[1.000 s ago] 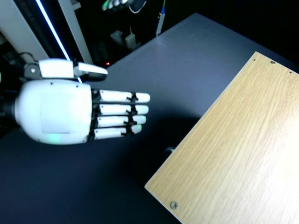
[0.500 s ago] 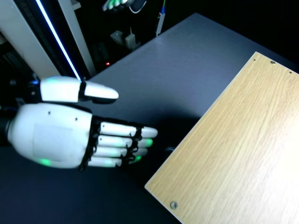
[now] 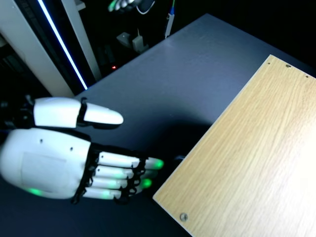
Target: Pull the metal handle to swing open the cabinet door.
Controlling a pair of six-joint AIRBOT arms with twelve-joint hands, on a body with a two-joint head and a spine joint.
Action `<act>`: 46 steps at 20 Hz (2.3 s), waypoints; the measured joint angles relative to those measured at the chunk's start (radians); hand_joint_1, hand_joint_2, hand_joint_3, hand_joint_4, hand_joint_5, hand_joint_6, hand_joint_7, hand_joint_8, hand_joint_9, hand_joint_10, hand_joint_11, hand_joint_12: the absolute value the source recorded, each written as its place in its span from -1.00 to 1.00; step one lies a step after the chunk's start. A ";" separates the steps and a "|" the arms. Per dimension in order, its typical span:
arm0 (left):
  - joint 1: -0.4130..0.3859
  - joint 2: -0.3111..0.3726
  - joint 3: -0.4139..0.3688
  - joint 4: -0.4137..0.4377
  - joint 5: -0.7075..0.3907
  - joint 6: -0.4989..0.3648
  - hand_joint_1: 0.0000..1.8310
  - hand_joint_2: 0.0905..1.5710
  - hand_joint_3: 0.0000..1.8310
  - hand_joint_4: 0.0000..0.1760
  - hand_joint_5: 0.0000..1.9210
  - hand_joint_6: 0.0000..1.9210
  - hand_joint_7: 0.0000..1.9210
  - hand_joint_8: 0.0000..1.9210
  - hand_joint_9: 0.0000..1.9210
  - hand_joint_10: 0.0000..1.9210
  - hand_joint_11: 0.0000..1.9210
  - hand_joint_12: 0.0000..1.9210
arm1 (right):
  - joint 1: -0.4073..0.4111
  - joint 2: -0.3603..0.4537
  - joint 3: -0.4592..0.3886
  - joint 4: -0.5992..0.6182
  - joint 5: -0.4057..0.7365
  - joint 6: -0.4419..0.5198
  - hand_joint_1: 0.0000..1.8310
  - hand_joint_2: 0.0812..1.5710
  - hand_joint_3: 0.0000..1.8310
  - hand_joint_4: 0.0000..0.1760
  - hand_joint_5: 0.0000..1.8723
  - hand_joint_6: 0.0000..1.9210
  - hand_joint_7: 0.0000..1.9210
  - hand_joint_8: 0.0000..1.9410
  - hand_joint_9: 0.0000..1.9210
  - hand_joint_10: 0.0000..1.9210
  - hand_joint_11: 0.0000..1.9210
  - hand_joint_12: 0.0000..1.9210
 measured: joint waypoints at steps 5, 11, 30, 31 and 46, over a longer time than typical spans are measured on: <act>0.000 0.000 0.000 0.000 -0.001 0.000 -1.00 1.00 -0.82 -1.00 -0.91 -1.00 -0.91 -1.00 -0.93 -1.00 -1.00 -0.78 | -0.008 -0.003 -0.012 -0.006 -0.039 0.000 -1.00 1.00 -0.86 -1.00 -0.93 -1.00 -0.90 -1.00 -0.90 -1.00 -1.00 -0.58; 0.000 0.000 0.000 0.000 0.000 0.000 -1.00 1.00 -0.83 -1.00 -0.91 -1.00 -0.91 -1.00 -0.93 -1.00 -1.00 -0.77 | -0.016 -0.004 -0.014 -0.003 -0.087 0.000 -1.00 1.00 -0.85 -1.00 -0.92 -1.00 -0.90 -1.00 -0.90 -1.00 -1.00 -0.59; 0.000 0.000 0.000 0.000 0.000 0.000 -1.00 1.00 -0.83 -1.00 -0.90 -1.00 -0.89 -1.00 -0.90 -1.00 -1.00 -0.69 | -0.037 -0.079 -0.028 0.112 -0.182 0.000 -1.00 1.00 -0.86 -1.00 -0.92 -1.00 -0.90 -1.00 -0.91 -1.00 -1.00 -0.61; 0.000 0.000 0.000 0.000 0.000 0.000 -1.00 1.00 -0.83 -1.00 -0.90 -1.00 -0.89 -1.00 -0.90 -1.00 -1.00 -0.68 | -0.037 -0.082 -0.027 0.126 -0.188 0.000 -1.00 1.00 -0.86 -1.00 -0.93 -1.00 -0.91 -1.00 -0.92 -1.00 -1.00 -0.63; 0.000 0.000 0.000 0.001 0.001 0.000 -1.00 1.00 -0.83 -1.00 -0.90 -1.00 -0.90 -1.00 -0.91 -1.00 -1.00 -0.70 | 0.015 -0.131 0.010 0.266 -0.244 0.000 -1.00 1.00 -0.87 -1.00 -0.92 -1.00 -0.89 -1.00 -0.91 -1.00 -1.00 -0.62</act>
